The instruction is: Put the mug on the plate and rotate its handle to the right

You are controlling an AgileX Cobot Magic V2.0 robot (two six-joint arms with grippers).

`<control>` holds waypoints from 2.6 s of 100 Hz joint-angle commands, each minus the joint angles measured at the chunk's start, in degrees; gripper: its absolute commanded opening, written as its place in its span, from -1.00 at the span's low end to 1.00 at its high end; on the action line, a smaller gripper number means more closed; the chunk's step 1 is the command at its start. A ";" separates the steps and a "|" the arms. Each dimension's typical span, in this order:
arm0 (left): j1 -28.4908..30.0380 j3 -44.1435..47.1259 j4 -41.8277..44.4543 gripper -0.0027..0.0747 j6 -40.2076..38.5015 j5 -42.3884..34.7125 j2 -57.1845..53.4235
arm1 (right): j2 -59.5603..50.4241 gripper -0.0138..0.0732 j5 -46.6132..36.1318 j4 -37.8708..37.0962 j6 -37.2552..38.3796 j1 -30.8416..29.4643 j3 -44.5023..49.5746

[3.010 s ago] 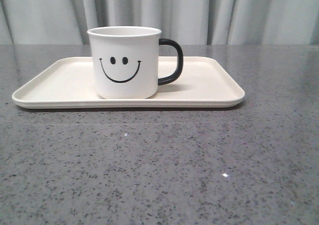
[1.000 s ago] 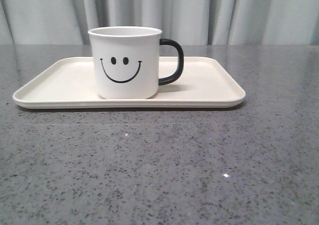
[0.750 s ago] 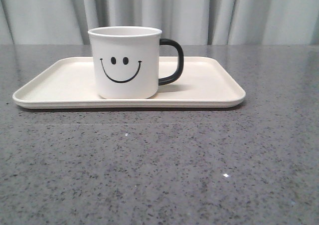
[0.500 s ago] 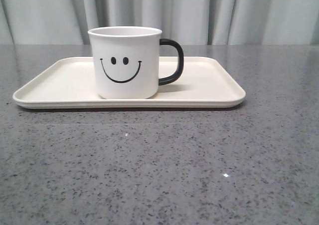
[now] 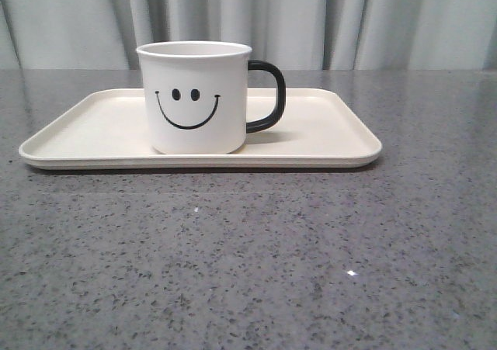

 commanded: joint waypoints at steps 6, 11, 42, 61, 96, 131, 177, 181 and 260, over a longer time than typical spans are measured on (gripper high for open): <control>0.21 0.48 -0.51 -0.98 -0.67 -4.87 -1.75 | 0.40 -0.96 -4.26 0.31 -0.46 -0.36 -1.16; 0.21 0.48 -0.63 -0.98 -0.67 -4.87 -1.75 | 0.40 -0.96 -4.26 0.31 -0.46 -0.36 -1.16; 0.21 0.48 -0.63 -0.98 -0.67 -4.87 -1.75 | 0.40 -0.96 -4.26 0.31 -0.46 -0.36 -1.16; 0.21 0.48 -0.63 -0.98 -0.67 -4.87 -1.75 | 0.40 -0.96 -4.26 0.31 -0.46 -0.36 -1.16; 0.21 0.48 -0.63 -0.98 -0.67 -4.87 -1.75 | 0.40 -0.96 -4.26 0.31 -0.46 -0.36 -1.16; 0.21 0.48 -0.63 -0.98 -0.67 -4.87 -1.75 | -2.62 -0.96 -5.86 -0.12 -0.52 1.18 1.57; 0.21 0.48 -0.63 -0.98 -0.67 -4.87 -1.65 | -23.59 -0.96 -16.29 -0.12 -0.52 10.34 23.77; 0.21 0.48 -0.63 -0.98 -0.67 -4.87 -1.65 | -24.43 -0.96 -16.21 -0.12 -0.52 10.34 25.42; 0.21 0.48 -0.63 -0.98 -0.67 -4.87 -1.65 | -25.02 -0.96 -24.36 -10.61 14.03 10.34 42.46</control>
